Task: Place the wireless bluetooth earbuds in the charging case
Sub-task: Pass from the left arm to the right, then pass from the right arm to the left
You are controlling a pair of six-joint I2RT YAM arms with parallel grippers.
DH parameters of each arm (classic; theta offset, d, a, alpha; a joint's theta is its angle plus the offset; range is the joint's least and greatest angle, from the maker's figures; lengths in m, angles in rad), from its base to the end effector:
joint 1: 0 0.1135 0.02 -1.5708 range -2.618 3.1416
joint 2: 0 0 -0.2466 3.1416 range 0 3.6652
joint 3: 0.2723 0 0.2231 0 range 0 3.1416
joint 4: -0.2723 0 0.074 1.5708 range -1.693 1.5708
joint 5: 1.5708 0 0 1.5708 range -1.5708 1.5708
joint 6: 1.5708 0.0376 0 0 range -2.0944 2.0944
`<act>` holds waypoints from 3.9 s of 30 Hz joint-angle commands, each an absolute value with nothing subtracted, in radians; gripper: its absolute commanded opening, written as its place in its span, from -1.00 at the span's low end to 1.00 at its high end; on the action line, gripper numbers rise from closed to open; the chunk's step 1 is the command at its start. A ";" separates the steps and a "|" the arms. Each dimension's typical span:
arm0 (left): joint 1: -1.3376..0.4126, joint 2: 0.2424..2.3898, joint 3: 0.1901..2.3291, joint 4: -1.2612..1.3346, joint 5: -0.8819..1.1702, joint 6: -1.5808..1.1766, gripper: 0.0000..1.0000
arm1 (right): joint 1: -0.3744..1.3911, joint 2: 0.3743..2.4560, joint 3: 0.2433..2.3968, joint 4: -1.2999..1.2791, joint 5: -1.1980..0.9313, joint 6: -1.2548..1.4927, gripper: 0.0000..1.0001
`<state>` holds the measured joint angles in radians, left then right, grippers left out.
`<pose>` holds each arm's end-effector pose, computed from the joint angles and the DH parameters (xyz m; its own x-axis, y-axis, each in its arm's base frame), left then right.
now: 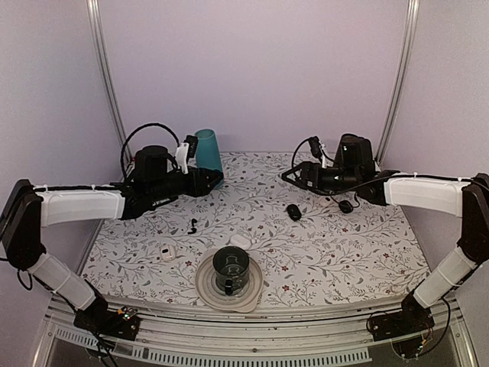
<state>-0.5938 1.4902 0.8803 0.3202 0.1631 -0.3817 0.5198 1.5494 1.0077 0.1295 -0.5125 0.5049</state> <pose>0.2594 -0.1825 0.2537 -0.4734 -0.1239 -0.8721 0.5439 0.7377 -0.4000 0.2752 0.1787 0.2579 -0.7023 0.0838 -0.7069 -0.5520 0.5630 0.6151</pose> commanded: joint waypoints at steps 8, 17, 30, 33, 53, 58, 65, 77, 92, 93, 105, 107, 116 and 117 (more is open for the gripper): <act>-0.679 1.513 0.916 0.538 0.566 -0.326 -0.52 | 0.590 1.505 0.978 0.450 -0.700 0.658 0.69; -0.778 1.567 1.040 0.315 0.419 -0.134 -0.54 | 0.634 1.558 1.107 0.268 -0.697 0.631 0.67; -0.875 1.622 1.136 0.160 0.217 0.024 -0.61 | 0.676 1.636 1.201 0.009 -0.716 0.557 0.40; -0.886 1.630 1.143 0.146 0.196 0.040 -0.62 | 0.678 1.647 1.201 -0.012 -0.717 0.554 0.29; -0.916 1.651 1.163 0.133 0.120 0.075 -0.62 | 0.701 1.687 1.257 -0.069 -0.745 0.548 -0.43; -0.916 1.651 1.158 0.142 0.103 0.070 -0.58 | 0.702 1.688 1.259 -0.069 -0.746 0.545 -0.85; -0.915 1.634 1.133 0.164 0.118 0.050 0.32 | 0.701 1.656 1.257 -0.067 -0.689 0.517 -0.93; -0.872 1.525 1.008 0.190 0.310 -0.013 0.87 | 0.698 1.588 1.255 -0.110 -0.633 0.349 -0.93; -0.713 1.486 0.946 0.380 0.825 -0.299 0.23 | 0.707 1.481 1.244 -0.156 -0.752 0.141 -0.93; -0.712 1.486 0.950 0.393 0.843 -0.312 0.21 | 0.710 1.477 1.245 -0.158 -0.758 0.132 -0.93; -0.721 1.513 1.020 0.359 0.895 -0.321 -0.06 | 0.744 1.491 1.300 -0.240 -0.805 0.059 -0.93; -0.727 1.520 1.032 0.341 0.901 -0.311 -0.11 | 0.748 1.492 1.306 -0.250 -0.807 0.049 -0.93; -0.756 1.546 1.085 0.270 0.915 -0.274 -0.39 | 0.758 1.514 1.349 -0.310 -0.807 0.011 -0.92; -0.758 1.548 1.089 0.265 0.916 -0.271 -0.41 | 0.759 1.516 1.352 -0.314 -0.803 0.011 -0.92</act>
<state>-0.7425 1.5368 1.0550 0.2996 0.8940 -0.2970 0.7494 1.5059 1.3106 -0.2813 -0.7952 0.0391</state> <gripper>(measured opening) 0.312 0.202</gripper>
